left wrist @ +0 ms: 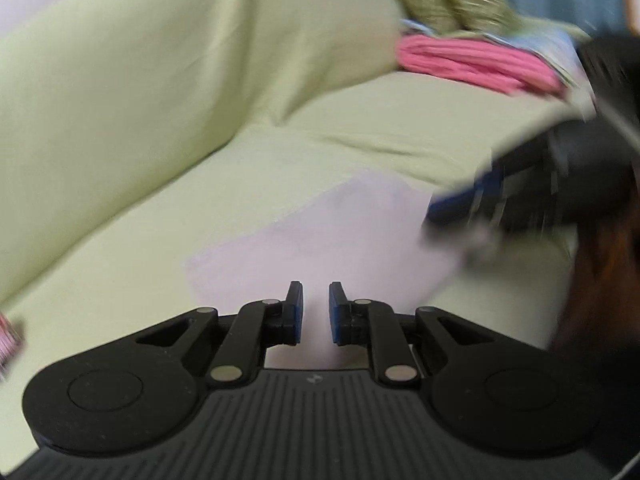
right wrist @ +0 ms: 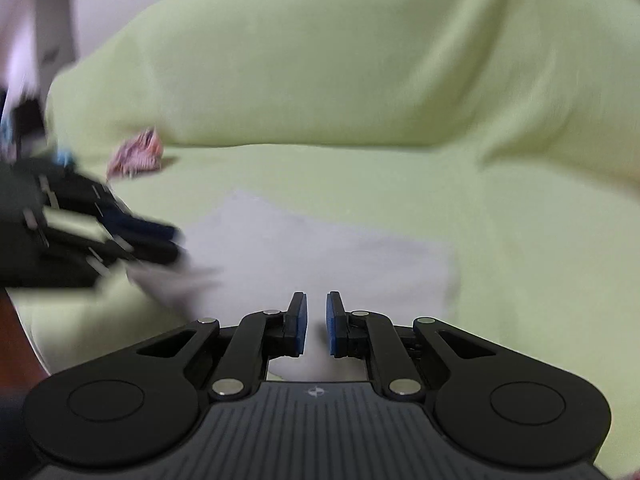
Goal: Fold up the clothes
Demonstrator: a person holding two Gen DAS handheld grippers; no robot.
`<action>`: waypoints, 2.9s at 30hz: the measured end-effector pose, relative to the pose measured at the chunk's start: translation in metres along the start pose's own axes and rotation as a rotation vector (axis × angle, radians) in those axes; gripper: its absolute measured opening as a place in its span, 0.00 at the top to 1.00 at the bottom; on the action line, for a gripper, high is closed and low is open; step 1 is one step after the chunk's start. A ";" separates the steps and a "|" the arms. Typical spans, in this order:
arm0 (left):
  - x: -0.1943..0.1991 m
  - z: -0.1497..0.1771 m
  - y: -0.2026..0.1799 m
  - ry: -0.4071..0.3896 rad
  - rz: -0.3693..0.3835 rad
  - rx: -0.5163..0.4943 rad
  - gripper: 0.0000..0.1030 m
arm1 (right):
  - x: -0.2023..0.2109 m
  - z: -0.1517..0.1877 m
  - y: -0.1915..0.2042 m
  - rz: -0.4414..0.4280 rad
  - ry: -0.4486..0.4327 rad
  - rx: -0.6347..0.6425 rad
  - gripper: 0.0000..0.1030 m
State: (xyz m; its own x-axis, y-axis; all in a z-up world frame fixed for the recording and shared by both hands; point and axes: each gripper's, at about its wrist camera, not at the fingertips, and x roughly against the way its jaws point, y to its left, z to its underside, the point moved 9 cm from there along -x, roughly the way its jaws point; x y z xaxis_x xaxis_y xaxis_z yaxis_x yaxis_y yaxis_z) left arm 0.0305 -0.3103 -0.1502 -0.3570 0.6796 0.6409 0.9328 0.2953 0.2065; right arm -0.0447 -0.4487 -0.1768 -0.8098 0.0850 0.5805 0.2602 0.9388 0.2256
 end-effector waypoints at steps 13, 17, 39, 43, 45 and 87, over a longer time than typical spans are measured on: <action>0.003 0.019 0.021 0.206 -0.255 0.213 0.79 | 0.025 0.039 -0.068 0.286 0.079 -0.209 0.78; 0.027 0.015 0.010 0.230 -0.278 0.251 0.76 | 0.045 0.026 -0.041 0.257 0.032 -0.271 0.69; 0.164 0.017 -0.051 0.139 -0.331 0.384 0.44 | 0.187 0.013 0.062 0.214 -0.062 -0.280 0.28; 0.180 0.022 -0.054 0.140 -0.342 0.399 0.43 | 0.201 0.017 0.072 0.209 -0.071 -0.264 0.25; 0.187 0.022 -0.053 0.137 -0.356 0.408 0.39 | 0.204 0.017 0.074 0.211 -0.066 -0.271 0.20; 0.129 0.061 -0.044 0.245 -0.322 0.497 0.01 | 0.138 0.044 0.059 0.312 0.145 -0.286 0.02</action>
State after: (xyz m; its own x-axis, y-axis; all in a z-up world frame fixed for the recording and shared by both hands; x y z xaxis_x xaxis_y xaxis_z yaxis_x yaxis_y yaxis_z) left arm -0.0598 -0.1950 -0.1217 -0.5389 0.3492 0.7666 0.6261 0.7749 0.0871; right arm -0.1649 -0.3672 -0.1180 -0.5928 0.2827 0.7541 0.6316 0.7441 0.2175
